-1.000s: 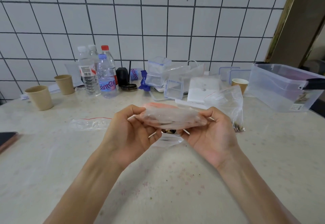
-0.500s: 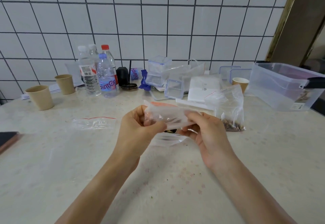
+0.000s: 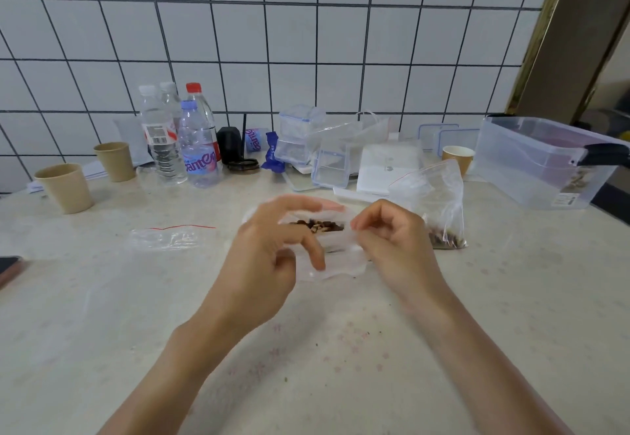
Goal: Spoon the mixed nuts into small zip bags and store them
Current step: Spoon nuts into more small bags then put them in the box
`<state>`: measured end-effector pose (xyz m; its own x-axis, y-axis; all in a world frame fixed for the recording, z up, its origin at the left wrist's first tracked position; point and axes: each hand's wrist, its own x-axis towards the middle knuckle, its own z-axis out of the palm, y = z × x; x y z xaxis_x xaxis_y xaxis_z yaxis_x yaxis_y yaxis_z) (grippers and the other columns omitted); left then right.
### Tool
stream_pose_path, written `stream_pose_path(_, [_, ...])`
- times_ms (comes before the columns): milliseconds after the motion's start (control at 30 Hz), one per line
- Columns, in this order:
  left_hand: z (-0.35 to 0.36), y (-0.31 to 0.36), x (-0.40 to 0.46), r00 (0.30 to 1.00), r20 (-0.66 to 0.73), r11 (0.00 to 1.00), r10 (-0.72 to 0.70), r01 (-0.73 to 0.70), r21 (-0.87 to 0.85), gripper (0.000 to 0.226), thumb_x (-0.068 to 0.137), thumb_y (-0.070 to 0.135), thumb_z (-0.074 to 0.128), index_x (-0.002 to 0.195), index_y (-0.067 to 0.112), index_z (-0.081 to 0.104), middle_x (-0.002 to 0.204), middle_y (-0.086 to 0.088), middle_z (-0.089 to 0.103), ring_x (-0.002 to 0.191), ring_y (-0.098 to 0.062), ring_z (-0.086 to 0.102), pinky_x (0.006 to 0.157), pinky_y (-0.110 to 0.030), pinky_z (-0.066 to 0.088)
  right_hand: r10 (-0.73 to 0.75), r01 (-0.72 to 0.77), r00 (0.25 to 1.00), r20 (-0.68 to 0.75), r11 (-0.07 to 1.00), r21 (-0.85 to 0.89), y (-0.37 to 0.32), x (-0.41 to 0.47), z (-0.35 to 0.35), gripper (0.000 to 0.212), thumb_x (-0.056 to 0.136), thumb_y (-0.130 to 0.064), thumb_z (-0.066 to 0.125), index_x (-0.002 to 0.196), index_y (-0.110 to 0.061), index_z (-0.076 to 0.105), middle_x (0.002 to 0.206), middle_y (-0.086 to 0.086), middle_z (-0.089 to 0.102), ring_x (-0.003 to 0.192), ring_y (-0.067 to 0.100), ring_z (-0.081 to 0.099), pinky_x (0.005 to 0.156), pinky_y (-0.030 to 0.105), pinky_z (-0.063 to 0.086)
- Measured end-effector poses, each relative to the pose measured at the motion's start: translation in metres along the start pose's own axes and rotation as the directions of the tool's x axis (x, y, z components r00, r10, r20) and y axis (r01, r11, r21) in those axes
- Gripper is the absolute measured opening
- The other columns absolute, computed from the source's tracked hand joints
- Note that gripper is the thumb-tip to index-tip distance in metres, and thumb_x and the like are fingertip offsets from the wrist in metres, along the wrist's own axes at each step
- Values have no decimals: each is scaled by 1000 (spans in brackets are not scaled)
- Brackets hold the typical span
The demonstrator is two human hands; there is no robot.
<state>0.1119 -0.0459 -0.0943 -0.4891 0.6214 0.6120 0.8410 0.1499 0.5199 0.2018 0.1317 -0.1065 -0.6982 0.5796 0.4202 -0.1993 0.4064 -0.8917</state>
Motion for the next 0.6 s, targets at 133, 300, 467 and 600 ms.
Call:
stream_pose_path(133, [7,-4,-3,978,146,986,-146,131,107,51,78,-10,52,80,37,73,109,20,63,101,-3,62,85,-17,49,-48,65,987,154,992,-109,-1,-1,-2,55,84,21,49,63,-27,64,86,-2,73,84,30,68,74,28,47])
stream_pose_path(300, [8,-8,-6,928,217,929,-303,237,284,14,85,29,68,94,39,65,100,19,58,79,2,56,62,-10,37,12,94,942,334,950,-298,-1,-7,3,49,90,14,48,76,-23,78,92,-12,68,82,1,66,70,9,43])
stream_pose_path(467, [5,-16,-11,830,379,847,-409,192,495,57,71,74,75,115,42,61,116,21,53,103,-7,56,86,-30,50,125,175,850,511,849,-499,6,-12,4,31,87,-8,59,100,-29,77,105,-17,56,92,4,58,78,21,47])
stream_pose_path(600, [0,-17,-13,793,451,851,-410,155,501,75,63,79,77,125,41,55,125,22,49,112,-7,53,91,-28,47,234,219,751,617,793,-569,3,-15,0,41,79,-23,65,119,-32,68,112,-23,45,104,6,55,91,31,51])
